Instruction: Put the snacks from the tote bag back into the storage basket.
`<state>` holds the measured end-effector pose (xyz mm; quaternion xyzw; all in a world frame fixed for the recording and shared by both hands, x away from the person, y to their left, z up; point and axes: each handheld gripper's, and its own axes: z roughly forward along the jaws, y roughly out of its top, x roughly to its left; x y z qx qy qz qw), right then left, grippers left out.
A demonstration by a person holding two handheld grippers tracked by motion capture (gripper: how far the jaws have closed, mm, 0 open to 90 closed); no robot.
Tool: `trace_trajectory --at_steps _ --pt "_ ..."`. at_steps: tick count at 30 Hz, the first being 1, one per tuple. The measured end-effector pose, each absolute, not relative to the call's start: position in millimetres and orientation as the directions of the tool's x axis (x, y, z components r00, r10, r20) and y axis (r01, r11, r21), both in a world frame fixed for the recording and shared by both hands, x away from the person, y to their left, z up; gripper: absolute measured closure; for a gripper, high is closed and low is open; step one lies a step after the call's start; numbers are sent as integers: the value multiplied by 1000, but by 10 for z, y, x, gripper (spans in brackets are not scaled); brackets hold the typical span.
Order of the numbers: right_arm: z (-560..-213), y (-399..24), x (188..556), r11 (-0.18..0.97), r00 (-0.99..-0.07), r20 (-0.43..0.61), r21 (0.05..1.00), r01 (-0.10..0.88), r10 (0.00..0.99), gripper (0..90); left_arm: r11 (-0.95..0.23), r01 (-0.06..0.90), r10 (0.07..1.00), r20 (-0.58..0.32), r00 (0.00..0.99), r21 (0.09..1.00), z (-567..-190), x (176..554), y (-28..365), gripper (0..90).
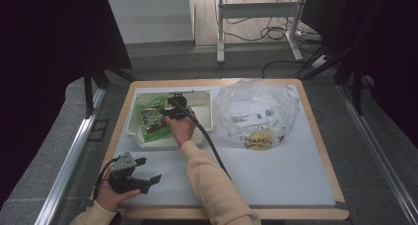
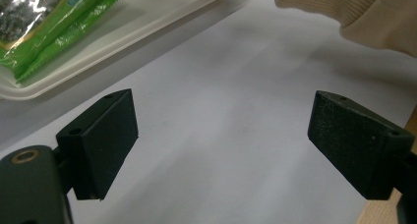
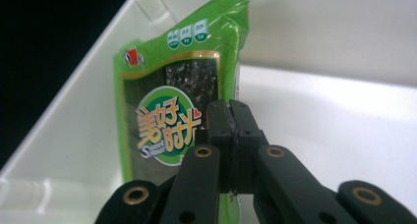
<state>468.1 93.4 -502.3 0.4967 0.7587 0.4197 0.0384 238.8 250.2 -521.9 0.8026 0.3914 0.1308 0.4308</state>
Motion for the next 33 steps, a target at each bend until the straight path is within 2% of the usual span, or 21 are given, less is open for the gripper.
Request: trace_trajectory --at_steps 2,9,12,20,33 --pt "-5045 939 4672 169 -513 348 676 717 785 838 -323 516 741 -127 659 794 -5219 2389 2502 116" --pt "-4993 927 4636 223 -546 300 683 695 783 634 -325 516 742 -124 658 792 -5220 2388 2499 116" --pt "-4952 898 4636 223 -556 310 686 693 771 595 -327 516 742 -124 659 792 -5222 2390 2497 116" --pt "-4877 791 4629 235 -576 315 689 685 755 525 -326 517 745 -122 656 791 -5224 2392 2503 116" --pt "-4782 680 4531 261 -630 307 718 645 713 493 -324 518 749 -119 652 792 -5226 2390 2513 116"
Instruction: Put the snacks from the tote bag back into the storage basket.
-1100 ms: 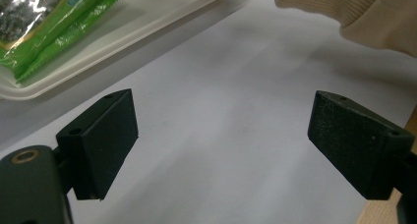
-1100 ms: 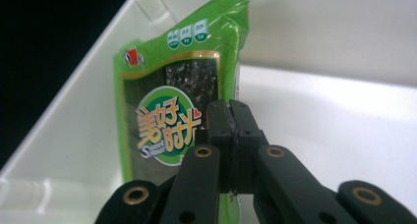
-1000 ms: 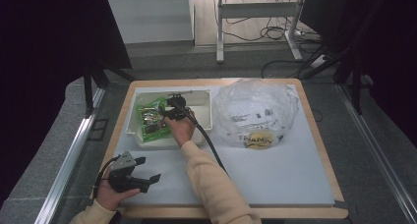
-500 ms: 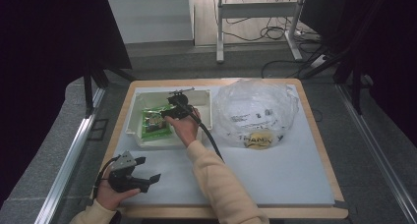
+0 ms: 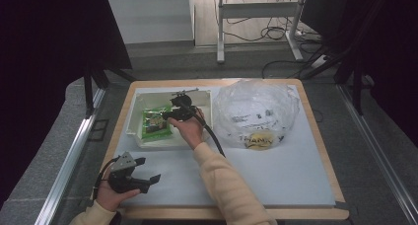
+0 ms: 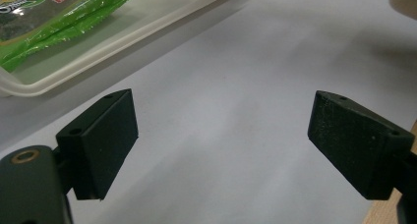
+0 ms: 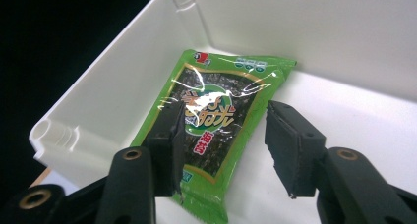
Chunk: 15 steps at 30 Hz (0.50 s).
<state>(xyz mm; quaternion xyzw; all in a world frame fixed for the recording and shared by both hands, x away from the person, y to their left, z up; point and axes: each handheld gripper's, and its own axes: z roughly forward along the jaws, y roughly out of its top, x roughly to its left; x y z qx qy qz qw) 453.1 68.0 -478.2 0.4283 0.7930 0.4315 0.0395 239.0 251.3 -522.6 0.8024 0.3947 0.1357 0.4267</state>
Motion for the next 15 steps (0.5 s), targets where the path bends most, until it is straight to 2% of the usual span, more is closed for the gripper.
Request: trace_trajectory --at_steps 15 --pt "-4559 212 4297 301 -706 244 778 552 665 474 -328 515 759 -104 643 792 -5235 2396 2521 117"
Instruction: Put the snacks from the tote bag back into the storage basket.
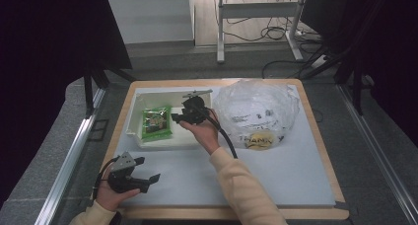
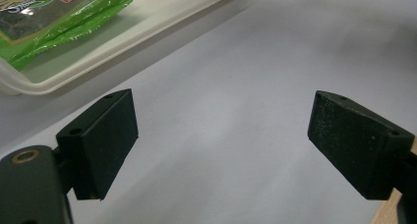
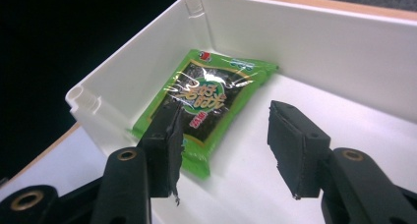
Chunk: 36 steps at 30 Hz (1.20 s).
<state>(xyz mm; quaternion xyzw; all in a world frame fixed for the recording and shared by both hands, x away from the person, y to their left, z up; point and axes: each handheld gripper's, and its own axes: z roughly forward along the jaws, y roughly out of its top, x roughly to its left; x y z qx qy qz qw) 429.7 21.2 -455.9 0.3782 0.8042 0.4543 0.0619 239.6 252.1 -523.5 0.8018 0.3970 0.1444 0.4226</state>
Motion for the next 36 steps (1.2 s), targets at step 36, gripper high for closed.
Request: trace_trajectory --at_steps 36 --pt "-4710 -1646 3147 337 -687 117 805 489 717 452 -321 536 780 -103 617 781 -5271 2438 2512 116"
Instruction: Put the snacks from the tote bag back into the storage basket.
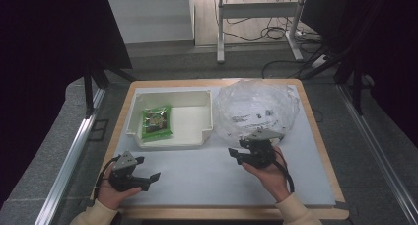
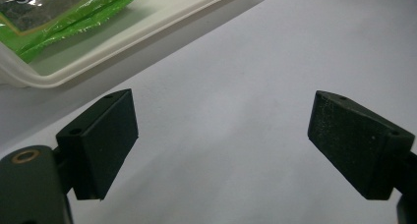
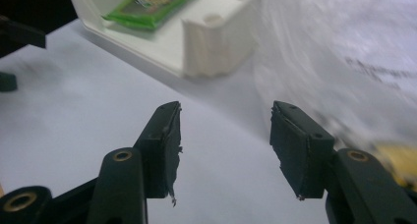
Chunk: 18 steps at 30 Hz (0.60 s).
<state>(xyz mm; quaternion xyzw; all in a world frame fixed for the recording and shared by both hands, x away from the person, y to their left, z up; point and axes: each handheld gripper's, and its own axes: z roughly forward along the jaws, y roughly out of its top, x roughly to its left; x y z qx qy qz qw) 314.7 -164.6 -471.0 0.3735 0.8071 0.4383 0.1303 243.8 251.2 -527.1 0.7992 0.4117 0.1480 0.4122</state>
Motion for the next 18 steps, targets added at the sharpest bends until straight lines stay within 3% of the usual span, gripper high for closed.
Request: trace_trajectory --at_steps 9,18 --pt "-4924 -1892 3135 281 -627 185 774 568 756 451 -320 532 779 -103 619 784 -5266 2431 2519 116" --pt "-4928 -1862 3140 298 -631 161 776 556 759 439 -323 529 775 -102 624 785 -5262 2420 2521 118"
